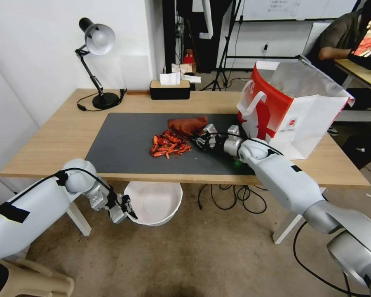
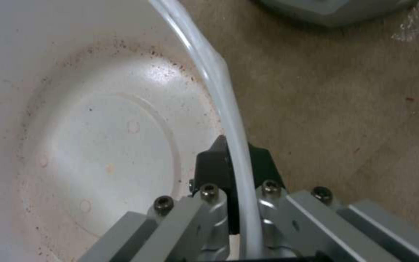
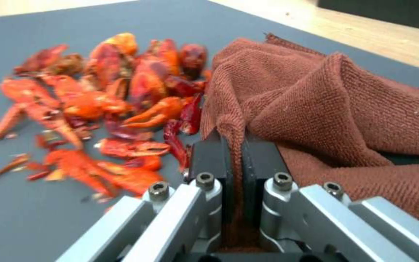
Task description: Sweep shrimp from table into container with towel, then put container into takeout bag.
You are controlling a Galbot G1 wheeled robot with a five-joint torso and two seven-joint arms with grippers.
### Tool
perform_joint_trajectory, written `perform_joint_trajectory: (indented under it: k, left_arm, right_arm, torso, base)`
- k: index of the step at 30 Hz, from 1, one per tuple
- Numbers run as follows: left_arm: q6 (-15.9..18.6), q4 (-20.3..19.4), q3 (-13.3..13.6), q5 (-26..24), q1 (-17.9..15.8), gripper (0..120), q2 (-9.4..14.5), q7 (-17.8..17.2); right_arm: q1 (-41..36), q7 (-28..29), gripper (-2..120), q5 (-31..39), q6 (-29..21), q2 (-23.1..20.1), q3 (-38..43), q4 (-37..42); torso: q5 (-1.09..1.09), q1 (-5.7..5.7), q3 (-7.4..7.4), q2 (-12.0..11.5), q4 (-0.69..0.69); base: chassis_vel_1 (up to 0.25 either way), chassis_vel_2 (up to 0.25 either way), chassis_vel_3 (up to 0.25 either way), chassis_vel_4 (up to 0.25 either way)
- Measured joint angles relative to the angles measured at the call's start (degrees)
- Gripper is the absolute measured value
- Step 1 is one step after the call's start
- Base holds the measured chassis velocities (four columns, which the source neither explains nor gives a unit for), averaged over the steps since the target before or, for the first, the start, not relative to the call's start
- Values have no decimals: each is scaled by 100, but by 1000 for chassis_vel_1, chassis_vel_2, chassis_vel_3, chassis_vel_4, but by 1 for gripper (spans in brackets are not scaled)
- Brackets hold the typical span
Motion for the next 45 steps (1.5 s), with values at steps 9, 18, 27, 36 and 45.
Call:
perform_joint_trajectory:
  k: [9, 18, 27, 36, 45]
  left_arm:
    - [1, 7, 40, -2, -31, 0, -14, 2]
    - [7, -11, 20, -28, -28, 0, 23, 2]
    - [80, -154, 39, -104, -25, 0, 101, 12]
    - [130, -147, 217, -107, -127, 0, -20, 90]
    - [218, -36, 705, -251, -619, 0, -162, 150]
  right_arm:
    - [-38, -296, 2, 87, -46, -139, -128, 292]
    - [-113, -318, 2, 99, -89, -349, -203, 708]
    - [-354, -281, 2, 189, -126, -725, -201, 1218]
    - [-632, -209, 2, 261, -206, -868, -62, 1524]
    - [-903, -157, 2, 273, -224, -1022, 98, 1803]
  torso:
    - [0, 1, 1, -1, 2]
    - [0, 1, 1, -1, 2]
    - [0, 0, 1, -1, 1]
    - [0, 0, 0, 0, 1]
    - [0, 0, 0, 0, 1]
  base:
    - [0, 0, 0, 0]
    - [0, 0, 0, 0]
    - [0, 0, 0, 0]
    - [0, 0, 0, 0]
    - [0, 0, 0, 0]
